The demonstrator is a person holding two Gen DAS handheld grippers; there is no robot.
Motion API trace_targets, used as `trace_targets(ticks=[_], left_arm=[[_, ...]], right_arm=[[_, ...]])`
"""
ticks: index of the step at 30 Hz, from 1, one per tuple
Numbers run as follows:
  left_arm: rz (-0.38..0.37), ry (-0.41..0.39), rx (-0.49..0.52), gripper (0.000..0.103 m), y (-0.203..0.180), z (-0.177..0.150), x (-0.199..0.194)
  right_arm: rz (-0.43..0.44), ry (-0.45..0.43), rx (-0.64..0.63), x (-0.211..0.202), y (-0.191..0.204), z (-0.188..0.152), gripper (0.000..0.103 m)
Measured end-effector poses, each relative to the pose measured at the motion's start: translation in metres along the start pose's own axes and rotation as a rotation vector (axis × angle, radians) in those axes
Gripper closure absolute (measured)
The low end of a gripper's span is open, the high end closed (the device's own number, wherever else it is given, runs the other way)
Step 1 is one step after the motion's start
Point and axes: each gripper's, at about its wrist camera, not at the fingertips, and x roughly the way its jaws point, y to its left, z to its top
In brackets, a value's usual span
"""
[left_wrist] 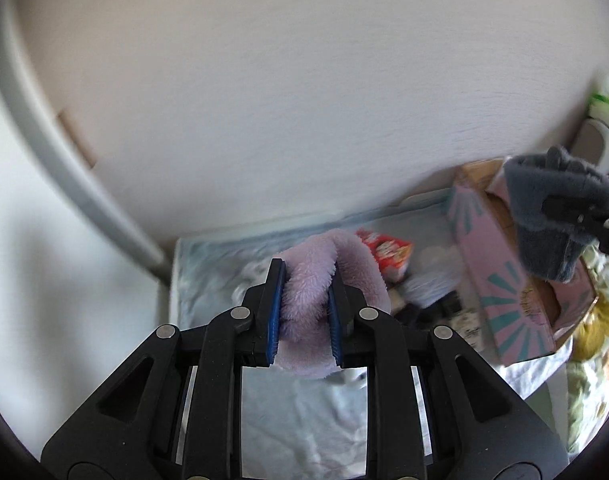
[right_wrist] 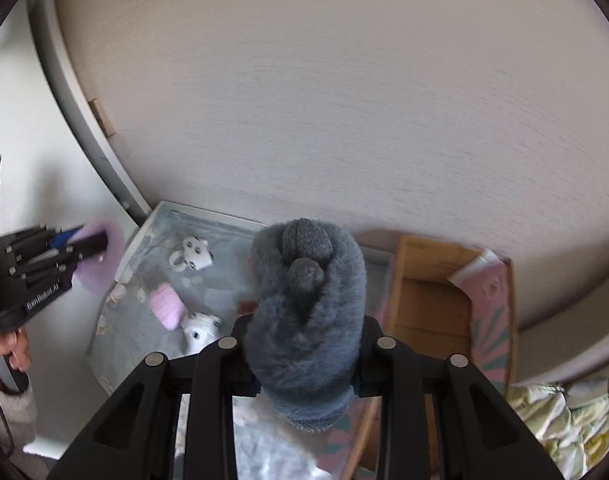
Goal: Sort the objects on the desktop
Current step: 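Carry both slippers into the cardboard box and open both tools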
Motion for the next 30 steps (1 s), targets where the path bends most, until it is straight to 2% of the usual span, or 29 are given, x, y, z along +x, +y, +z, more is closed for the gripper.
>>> trace_targets(ticks=[7,11,15,18,23,30], left_arm=[[-0.152,-0.02,0.198,0.086,-0.099,0.055,0.013],[-0.225,-0.017,0.293,0.086,-0.16,0.078,0.029],[-0.298,0.034,0.35,0.086,-0.214,0.087,0.053],[-0.321,0.082,0.36,0.086,-0.245,0.084,0.075],[-0.346,0.147,0.36,0.086,-0.269,0.078,0.1],[-0.339,0.178,0.361,0.086,-0.278,0.071,0.122]], right_arm=[[-0.064,0.051,0.099,-0.028,-0.052,-0.034,0.074],[-0.091,0.119,0.122,-0.018,-0.067,-0.055,0.074],[-0.067,0.169,0.204,0.001,-0.083,-0.08,0.074],[-0.055,0.189,0.238,0.015,-0.092,-0.092,0.074],[-0.043,0.216,0.259,0.022,-0.11,-0.099,0.074],[-0.039,0.225,0.267,0.029,-0.123,-0.105,0.074]])
